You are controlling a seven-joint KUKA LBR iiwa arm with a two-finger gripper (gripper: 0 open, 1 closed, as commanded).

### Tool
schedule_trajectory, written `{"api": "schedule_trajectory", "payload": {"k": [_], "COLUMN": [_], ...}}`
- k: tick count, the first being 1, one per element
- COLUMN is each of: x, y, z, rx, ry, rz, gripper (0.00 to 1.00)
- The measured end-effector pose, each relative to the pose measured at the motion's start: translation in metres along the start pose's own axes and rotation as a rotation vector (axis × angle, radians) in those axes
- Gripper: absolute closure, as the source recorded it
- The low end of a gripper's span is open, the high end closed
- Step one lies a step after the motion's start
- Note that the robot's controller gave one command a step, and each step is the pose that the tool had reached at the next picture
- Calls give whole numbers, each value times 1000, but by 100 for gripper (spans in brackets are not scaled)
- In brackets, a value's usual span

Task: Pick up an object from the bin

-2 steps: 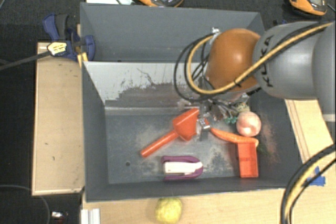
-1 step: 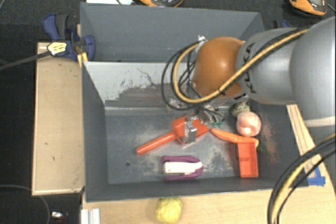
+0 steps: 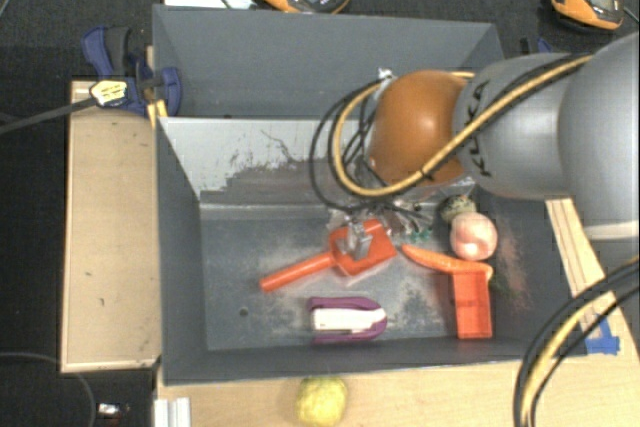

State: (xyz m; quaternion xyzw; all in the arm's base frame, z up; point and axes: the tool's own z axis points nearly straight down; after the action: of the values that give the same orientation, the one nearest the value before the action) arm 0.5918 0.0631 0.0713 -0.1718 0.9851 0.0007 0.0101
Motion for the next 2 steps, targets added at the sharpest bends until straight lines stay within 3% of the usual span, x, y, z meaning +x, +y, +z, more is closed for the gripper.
{"api": "schedule_trajectory", "payload": {"k": [1,2], "x": [1,2], "y": [-1,0], "z": [0,-22], "rx": [0,-2], "ry": [2,8], "rz": [-25,-22], "gripper": [100,100]}}
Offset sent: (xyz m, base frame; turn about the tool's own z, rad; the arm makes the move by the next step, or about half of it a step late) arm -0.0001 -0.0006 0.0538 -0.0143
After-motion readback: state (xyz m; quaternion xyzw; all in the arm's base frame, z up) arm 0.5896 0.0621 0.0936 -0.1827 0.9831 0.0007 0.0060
